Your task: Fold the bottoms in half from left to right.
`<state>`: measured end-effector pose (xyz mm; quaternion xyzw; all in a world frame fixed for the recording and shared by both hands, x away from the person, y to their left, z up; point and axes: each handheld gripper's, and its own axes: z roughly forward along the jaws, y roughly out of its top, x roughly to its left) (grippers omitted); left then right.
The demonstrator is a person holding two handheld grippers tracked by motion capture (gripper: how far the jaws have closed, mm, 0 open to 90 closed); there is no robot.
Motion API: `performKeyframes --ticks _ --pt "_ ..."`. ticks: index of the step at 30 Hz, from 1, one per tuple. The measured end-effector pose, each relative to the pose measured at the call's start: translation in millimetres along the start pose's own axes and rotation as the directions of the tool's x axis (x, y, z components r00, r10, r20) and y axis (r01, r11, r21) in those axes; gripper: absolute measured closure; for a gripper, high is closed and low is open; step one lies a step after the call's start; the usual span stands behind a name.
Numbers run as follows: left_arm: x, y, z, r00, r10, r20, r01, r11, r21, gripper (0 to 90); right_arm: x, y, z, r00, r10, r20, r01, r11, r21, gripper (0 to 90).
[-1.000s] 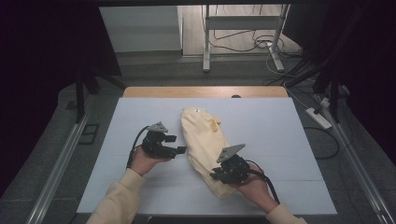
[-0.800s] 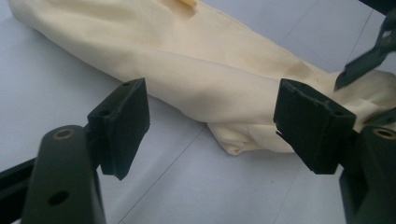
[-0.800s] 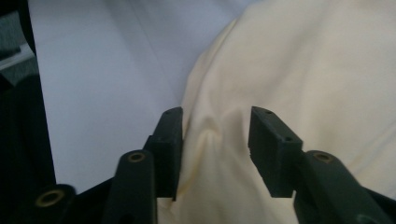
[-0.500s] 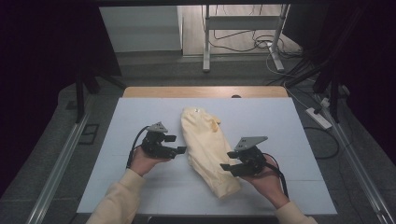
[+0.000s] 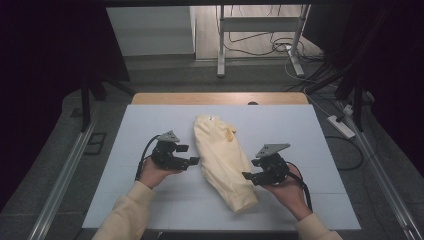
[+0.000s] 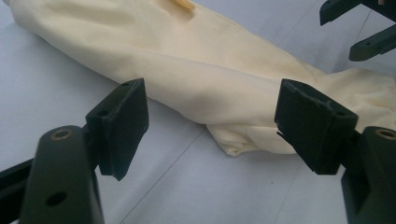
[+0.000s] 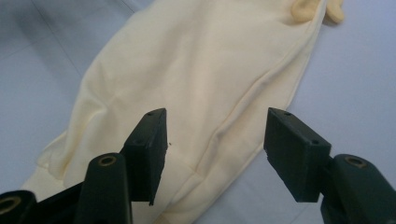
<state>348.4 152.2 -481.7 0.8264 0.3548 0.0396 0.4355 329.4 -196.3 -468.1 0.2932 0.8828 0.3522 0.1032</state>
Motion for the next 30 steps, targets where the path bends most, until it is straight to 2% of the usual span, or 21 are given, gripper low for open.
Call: performKeyframes --ticks 9,17,24,27,30 --pt "-0.4 0.1 0.4 1.0000 0.001 0.000 -0.001 1.0000 0.002 25.5 0.7 0.2 3.6 0.9999 0.004 0.010 -0.004 1.000 0.005 36.9" --pt "-0.3 0.1 1.9 1.0000 0.003 0.001 -0.003 1.0000 0.007 25.3 2.5 1.0 17.8 0.9998 0.002 0.021 -0.003 0.999 0.038 32.9" --pt "-0.7 -0.1 2.7 1.0000 0.004 0.002 -0.004 0.9999 0.010 25.2 -2.1 -1.3 31.4 0.9990 0.013 0.044 -0.017 0.996 0.092 31.0" --pt "-0.7 -0.2 2.8 1.0000 0.004 0.002 -0.004 0.9999 0.010 25.1 -3.6 -4.4 36.3 0.9975 -0.001 0.071 -0.008 0.992 0.124 30.5" --pt "-0.7 -0.2 2.7 1.0000 0.005 0.002 -0.005 0.9999 0.009 25.2 -7.5 -9.0 40.5 0.9970 0.017 0.075 -0.028 0.988 0.150 29.9"
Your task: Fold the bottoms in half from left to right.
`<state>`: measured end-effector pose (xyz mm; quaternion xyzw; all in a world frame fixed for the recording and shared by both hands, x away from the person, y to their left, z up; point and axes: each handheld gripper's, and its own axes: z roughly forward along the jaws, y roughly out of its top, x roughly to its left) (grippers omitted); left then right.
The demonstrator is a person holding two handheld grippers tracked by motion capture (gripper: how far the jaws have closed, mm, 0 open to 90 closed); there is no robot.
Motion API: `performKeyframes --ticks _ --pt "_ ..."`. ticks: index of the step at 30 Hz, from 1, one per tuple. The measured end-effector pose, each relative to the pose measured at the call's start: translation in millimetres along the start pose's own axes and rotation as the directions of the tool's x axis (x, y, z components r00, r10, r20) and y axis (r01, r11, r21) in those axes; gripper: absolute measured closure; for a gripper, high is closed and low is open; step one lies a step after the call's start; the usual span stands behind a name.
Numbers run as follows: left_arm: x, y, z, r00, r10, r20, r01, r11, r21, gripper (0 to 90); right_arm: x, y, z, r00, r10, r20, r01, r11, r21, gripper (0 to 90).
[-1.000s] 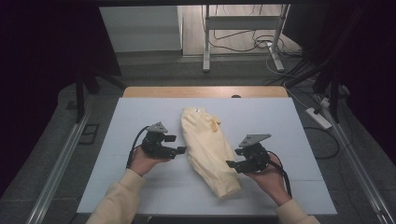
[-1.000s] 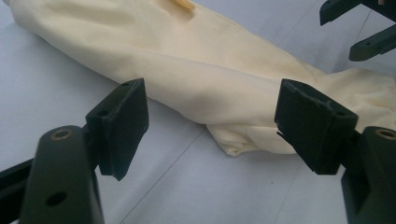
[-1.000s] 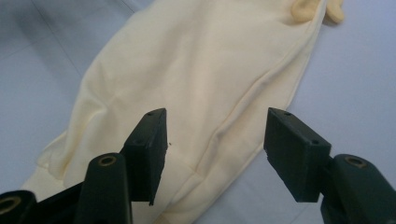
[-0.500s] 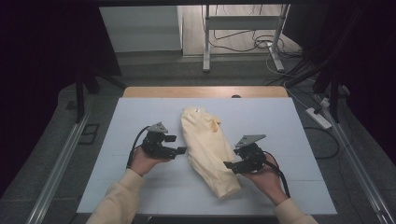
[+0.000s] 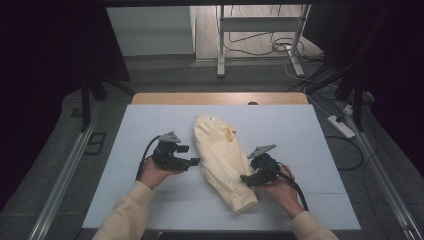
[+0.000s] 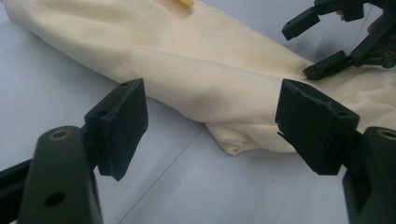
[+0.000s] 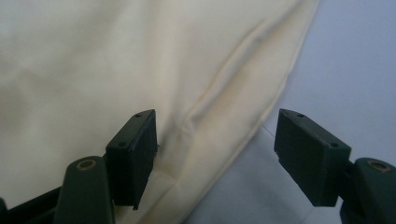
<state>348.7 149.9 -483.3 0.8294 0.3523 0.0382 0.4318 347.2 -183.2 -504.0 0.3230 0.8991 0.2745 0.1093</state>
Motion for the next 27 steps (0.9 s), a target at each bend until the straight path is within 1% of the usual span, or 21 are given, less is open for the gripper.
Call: performKeyframes --ticks 3,5,6,8,12,16,18,20,21,22,25,27 --pt "0.0 0.1 0.2 1.0000 0.000 0.000 0.000 1.0000 -0.001 25.0 -3.1 -2.9 2.6 0.9994 0.032 -0.013 -0.032 0.999 0.008 29.7" --pt "-0.1 0.0 0.1 1.0000 -0.001 0.001 0.001 1.0000 -0.002 24.9 -4.2 -3.6 3.7 0.9993 0.035 -0.017 -0.034 0.999 0.011 30.0" --pt "0.0 -0.1 0.1 1.0000 -0.001 0.000 0.001 1.0000 -0.002 24.9 -4.4 -3.7 4.4 0.9990 0.040 -0.018 -0.040 0.999 0.019 30.7" --pt "0.0 -0.1 -0.1 1.0000 -0.002 0.000 0.002 1.0000 -0.001 24.9 -5.2 -4.1 5.5 0.9972 0.063 -0.040 -0.062 0.998 0.023 33.4" --pt "-0.2 -0.2 0.3 1.0000 -0.001 -0.003 0.001 1.0000 -0.002 24.7 -5.1 -5.0 5.3 0.9957 0.080 -0.047 -0.079 0.997 0.019 36.6" --pt "0.0 -0.3 0.2 1.0000 -0.005 -0.007 0.005 1.0000 -0.001 23.8 -3.0 -5.2 3.9 0.9947 0.076 -0.069 -0.075 0.997 0.021 47.6" --pt "0.1 -0.2 -0.1 1.0000 -0.005 -0.007 0.005 1.0000 -0.002 23.7 -1.8 -5.6 2.9 0.9925 0.077 -0.095 -0.075 0.997 0.025 58.1" --pt "-0.1 -0.2 -0.2 1.0000 -0.004 -0.008 0.004 1.0000 -0.003 23.6 0.1 -5.9 2.3 0.9900 0.066 -0.125 -0.063 0.998 0.023 69.7" --pt "-0.2 -0.2 -0.4 1.0000 -0.004 -0.009 0.004 1.0000 -0.004 23.6 2.2 -6.4 2.0 0.9902 0.047 -0.131 -0.046 0.999 0.015 72.0" --pt "-0.1 -0.2 -0.7 0.9999 -0.004 -0.009 0.004 1.0000 -0.005 23.5 3.8 -6.8 1.7 0.9915 0.035 -0.126 -0.034 0.999 0.009 73.4" --pt "0.4 -0.4 -1.4 0.9999 -0.007 -0.009 0.007 0.9999 -0.009 23.5 4.1 -7.6 0.3 0.9888 0.053 -0.139 -0.051 0.999 0.014 79.7" --pt "0.7 -0.5 -2.0 0.9999 -0.008 -0.008 0.007 0.9999 -0.013 23.4 4.0 -8.6 -0.6 0.9864 0.058 -0.154 -0.056 0.998 0.014 81.2"
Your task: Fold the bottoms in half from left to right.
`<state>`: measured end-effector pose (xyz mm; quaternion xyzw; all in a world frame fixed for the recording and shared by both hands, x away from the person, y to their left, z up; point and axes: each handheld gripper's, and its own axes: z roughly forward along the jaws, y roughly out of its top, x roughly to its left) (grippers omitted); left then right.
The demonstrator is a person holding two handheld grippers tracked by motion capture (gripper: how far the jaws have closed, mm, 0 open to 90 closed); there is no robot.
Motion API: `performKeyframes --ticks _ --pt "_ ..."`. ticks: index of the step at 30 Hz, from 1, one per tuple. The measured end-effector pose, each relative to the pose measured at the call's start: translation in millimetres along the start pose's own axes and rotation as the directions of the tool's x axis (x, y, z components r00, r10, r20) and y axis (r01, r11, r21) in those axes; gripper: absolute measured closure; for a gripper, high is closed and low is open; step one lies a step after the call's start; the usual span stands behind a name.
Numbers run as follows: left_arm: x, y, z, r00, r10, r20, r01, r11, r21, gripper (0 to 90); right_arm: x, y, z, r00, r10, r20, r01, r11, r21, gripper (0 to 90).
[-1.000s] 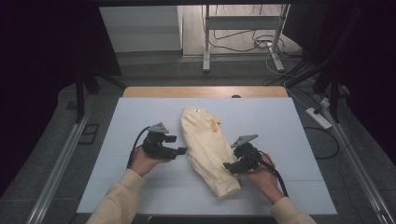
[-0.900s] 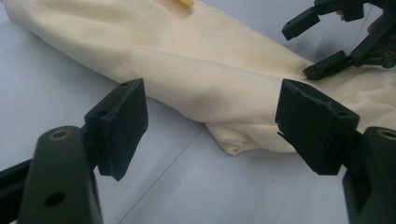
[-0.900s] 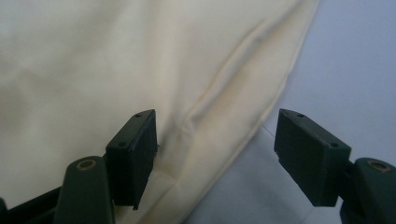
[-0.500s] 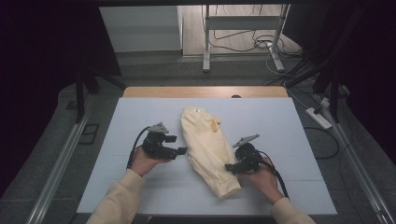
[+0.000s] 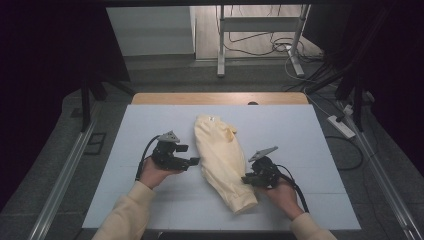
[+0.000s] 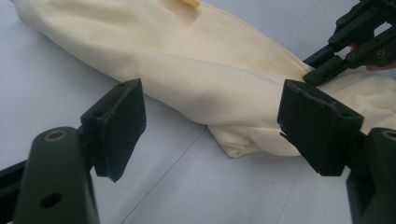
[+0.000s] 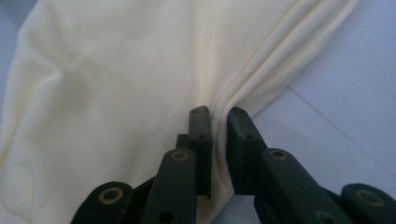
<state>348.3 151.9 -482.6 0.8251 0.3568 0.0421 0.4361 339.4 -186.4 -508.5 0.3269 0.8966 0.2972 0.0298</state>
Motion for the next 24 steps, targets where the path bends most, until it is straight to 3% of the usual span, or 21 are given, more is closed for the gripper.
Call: performKeyframes --ticks 6,9,18,24 --pt "1.4 -0.1 -1.4 1.0000 -0.007 0.002 0.007 0.9999 -0.009 23.5 10.0 -0.8 2.1 0.9976 -0.022 -0.065 0.022 1.000 -0.005 81.9" --pt "1.6 0.0 -0.5 1.0000 -0.007 0.002 0.007 1.0000 -0.006 23.5 17.5 -0.5 3.5 0.9972 -0.047 -0.059 0.046 0.999 -0.010 81.9" --pt "1.4 -0.1 -0.3 1.0000 -0.005 0.005 0.005 1.0000 -0.002 23.4 30.1 1.4 8.4 0.9906 -0.065 -0.120 0.064 0.998 -0.013 81.7" --pt "1.8 -0.1 -0.2 0.9999 -0.009 0.008 0.009 0.9999 -0.004 23.0 38.7 2.3 11.2 0.9883 -0.086 -0.126 0.084 0.996 -0.023 81.7"
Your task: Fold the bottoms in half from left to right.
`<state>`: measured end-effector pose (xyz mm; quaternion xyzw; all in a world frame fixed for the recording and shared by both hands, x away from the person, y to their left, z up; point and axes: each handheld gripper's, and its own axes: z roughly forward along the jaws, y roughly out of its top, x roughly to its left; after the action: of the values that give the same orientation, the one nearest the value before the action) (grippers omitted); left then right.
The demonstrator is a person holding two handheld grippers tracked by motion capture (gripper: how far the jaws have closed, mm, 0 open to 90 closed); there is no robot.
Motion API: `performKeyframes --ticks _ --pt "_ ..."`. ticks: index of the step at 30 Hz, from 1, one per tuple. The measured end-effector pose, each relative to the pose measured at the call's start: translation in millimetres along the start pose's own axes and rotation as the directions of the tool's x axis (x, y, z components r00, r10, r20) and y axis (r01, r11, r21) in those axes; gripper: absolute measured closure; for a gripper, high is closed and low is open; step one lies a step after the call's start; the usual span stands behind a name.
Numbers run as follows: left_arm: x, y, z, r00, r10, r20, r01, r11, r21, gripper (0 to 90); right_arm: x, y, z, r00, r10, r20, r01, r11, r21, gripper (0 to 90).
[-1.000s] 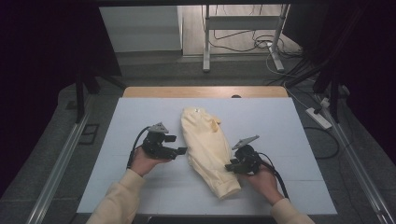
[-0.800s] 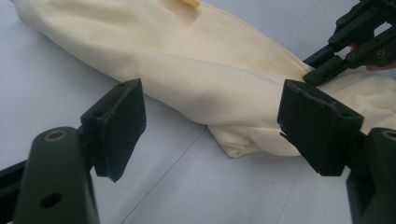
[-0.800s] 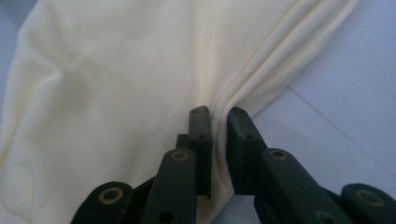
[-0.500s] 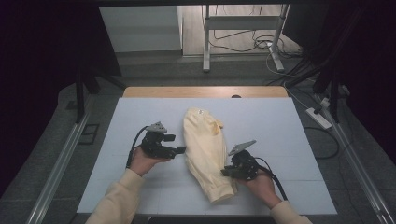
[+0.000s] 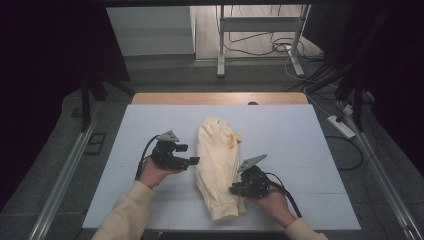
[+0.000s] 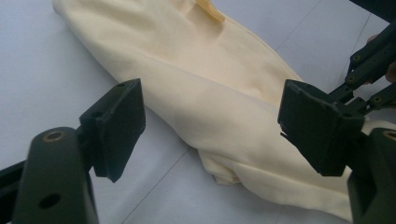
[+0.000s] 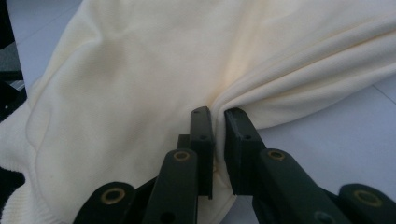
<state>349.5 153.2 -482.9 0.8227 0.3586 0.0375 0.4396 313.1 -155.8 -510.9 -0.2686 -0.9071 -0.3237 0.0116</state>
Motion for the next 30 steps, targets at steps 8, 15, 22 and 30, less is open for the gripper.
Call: performKeyframes --ticks 8,15,22,30 --pt "-0.1 -0.1 0.2 1.0000 0.002 -0.001 -0.002 1.0000 0.002 22.9 9.4 2.0 4.2 0.9986 -0.049 0.021 0.049 0.999 -0.008 81.7" --pt "-0.5 0.0 -0.2 1.0000 0.002 0.000 -0.002 1.0000 0.001 22.8 9.4 1.7 3.5 0.9987 -0.046 0.021 0.046 0.999 -0.008 81.7" --pt "0.7 -0.4 -1.1 1.0000 -0.002 0.000 0.002 1.0000 0.000 22.8 11.5 1.5 1.1 0.9985 -0.052 0.015 0.052 0.999 0.005 82.6" --pt "0.6 -0.3 -1.0 1.0000 -0.002 -0.002 0.002 1.0000 0.000 22.7 11.6 -0.4 -1.7 0.9970 -0.072 0.031 0.072 0.997 -0.002 79.6"
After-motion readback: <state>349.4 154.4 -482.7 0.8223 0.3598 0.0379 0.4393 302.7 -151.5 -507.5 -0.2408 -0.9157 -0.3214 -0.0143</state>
